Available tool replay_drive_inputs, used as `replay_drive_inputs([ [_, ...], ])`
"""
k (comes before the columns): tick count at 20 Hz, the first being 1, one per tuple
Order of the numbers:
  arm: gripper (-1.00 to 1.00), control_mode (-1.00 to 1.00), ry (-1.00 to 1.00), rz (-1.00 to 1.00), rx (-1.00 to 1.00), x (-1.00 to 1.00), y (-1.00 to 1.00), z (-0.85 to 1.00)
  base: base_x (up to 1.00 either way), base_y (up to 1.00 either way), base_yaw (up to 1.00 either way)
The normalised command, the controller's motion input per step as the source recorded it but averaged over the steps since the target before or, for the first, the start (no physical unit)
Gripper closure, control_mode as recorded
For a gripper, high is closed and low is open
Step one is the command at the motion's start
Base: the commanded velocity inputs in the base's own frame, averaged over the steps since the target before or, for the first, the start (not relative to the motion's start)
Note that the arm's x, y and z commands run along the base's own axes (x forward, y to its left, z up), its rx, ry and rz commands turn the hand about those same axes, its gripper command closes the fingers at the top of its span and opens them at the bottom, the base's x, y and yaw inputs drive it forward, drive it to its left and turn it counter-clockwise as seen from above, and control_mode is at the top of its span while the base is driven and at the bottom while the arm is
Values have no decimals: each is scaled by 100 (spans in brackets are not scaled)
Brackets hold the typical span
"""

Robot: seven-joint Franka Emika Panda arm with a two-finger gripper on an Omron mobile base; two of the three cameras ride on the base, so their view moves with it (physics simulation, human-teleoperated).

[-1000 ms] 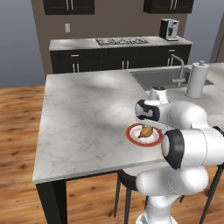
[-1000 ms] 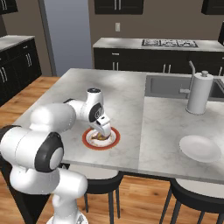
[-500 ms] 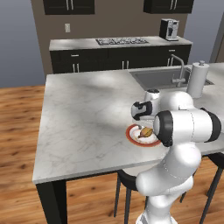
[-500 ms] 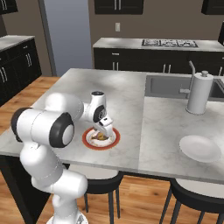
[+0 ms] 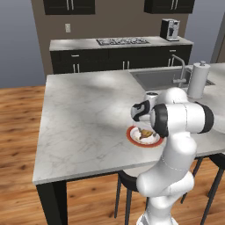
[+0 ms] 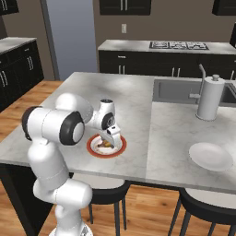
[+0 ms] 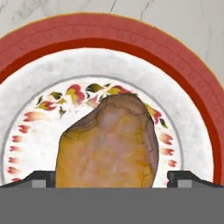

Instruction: Transport the chicken drumstick and onion to the fridge. Place the chicken drumstick on the rack containing meat and place the onion on the rack containing the vegetable, ensuring meats and vegetables are on different racks.

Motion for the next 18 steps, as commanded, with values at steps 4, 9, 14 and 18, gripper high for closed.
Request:
replay_drive_inputs([
  [4,-100,-100,11,-7,0,0,0,-34,0,0,0],
  [9,-100,-100,8,-6,0,0,0,-44,0,0,0],
  [14,-100,-100,7,-6,0,0,0,-73,0,0,0],
  [18,100,-100,9,-10,0,0,19,-81,0,0,0],
])
